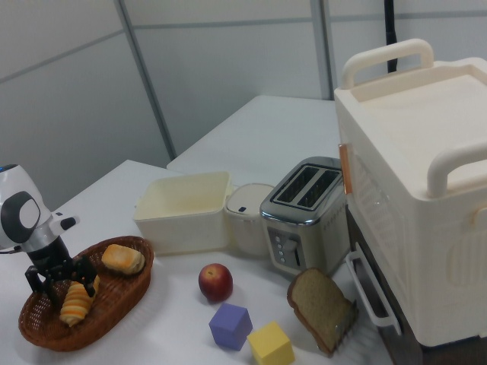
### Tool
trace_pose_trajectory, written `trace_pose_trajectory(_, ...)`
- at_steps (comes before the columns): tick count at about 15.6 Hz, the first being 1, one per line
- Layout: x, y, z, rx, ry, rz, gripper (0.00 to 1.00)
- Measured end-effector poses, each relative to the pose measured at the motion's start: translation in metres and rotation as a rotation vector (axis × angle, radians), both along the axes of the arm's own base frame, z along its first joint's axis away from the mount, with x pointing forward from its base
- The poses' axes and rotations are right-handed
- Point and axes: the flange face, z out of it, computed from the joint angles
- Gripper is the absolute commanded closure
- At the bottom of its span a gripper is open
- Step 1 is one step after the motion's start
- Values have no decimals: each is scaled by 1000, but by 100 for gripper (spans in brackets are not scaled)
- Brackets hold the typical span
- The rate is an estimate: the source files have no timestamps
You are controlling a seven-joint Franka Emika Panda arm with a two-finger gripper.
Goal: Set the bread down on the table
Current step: 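Close the gripper on the long striped roll and lift it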
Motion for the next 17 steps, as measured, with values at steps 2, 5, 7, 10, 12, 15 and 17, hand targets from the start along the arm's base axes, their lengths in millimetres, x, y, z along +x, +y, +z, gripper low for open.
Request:
trace_pose_trajectory(2, 1, 0, -7, -1, 8, 2, 0)
trace_pose_trajectory(5, 8, 1, -12, 24, -15, 1, 0)
trace_pose_trajectory(7, 13, -1, -18, 25, -19, -6, 21)
trace_pose_trajectory(10, 15, -1, -19, 13, -28, 5, 77)
trace_pose_trajectory(12, 15, 1, -18, 11, -37, -9, 78)
trace_pose_trajectory(15, 16, 2, -16, -11, -70, -38, 80)
trace_pose_trajectory(17, 18, 2, -14, -16, -88, -66, 84)
